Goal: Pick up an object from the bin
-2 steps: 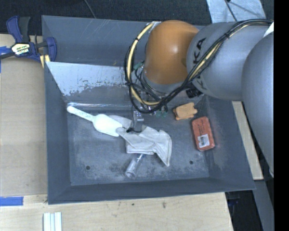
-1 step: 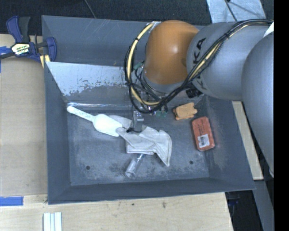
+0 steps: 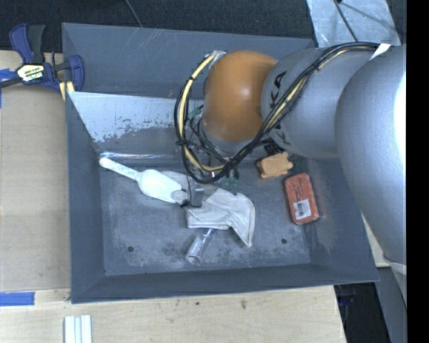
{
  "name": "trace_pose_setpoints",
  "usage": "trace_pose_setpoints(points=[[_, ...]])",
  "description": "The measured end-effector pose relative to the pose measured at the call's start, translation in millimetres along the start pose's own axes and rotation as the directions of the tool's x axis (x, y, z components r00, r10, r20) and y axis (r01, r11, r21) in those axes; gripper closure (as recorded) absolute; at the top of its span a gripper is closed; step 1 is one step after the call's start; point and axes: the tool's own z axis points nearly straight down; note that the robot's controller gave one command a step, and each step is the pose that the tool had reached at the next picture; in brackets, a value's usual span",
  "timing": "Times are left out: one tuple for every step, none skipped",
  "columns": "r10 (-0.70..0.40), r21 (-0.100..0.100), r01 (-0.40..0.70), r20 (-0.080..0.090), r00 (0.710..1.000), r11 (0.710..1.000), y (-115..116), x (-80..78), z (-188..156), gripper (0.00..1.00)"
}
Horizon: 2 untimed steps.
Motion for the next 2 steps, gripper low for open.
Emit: trace_pose_setpoints(points=[[-0.068,-0.002,0.068,-0.006,0.998,0.998,6.7,15.6,34.4,1.0],[-0.068,-0.002,0.068,-0.006,0.998,0.998,6.7,15.6,34.4,1.0]])
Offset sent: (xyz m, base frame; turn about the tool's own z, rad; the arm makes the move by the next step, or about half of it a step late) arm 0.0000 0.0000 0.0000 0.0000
